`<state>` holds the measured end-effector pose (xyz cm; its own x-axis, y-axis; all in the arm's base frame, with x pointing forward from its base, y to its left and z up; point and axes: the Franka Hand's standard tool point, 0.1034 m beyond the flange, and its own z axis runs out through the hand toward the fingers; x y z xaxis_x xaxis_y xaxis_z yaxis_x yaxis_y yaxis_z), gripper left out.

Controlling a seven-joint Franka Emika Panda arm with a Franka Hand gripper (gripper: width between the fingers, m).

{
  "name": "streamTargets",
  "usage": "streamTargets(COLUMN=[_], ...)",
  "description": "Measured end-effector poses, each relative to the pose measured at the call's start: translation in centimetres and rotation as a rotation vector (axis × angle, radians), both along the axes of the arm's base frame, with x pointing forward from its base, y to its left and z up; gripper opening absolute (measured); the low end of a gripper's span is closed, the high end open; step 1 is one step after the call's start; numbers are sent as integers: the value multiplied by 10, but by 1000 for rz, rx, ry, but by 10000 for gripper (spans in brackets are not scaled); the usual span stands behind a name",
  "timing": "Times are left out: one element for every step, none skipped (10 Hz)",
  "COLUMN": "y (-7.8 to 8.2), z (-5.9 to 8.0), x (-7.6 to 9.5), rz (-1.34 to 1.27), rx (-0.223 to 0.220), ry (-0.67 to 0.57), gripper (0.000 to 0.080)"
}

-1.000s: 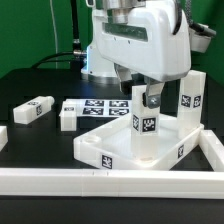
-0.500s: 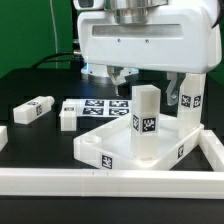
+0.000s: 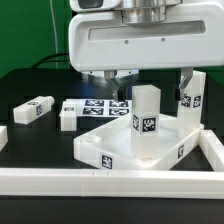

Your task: Assemble desk

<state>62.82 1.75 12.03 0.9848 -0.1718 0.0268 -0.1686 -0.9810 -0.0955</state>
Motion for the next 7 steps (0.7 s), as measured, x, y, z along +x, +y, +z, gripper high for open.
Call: streamTargets(y=[0,-1,-3,-3,-3,-3,-3], z=[0,0,-1,-2,-2,-2,-2], x=[0,0,0,0,0,0,0], rz=[50,92,174,184,178,179,178], rx=[-8,-15,-26,-26,-26,-26,-26], ry=[-1,-8,-24,-23,-23,-23,-23], gripper=[649,649,649,639,467,467,285])
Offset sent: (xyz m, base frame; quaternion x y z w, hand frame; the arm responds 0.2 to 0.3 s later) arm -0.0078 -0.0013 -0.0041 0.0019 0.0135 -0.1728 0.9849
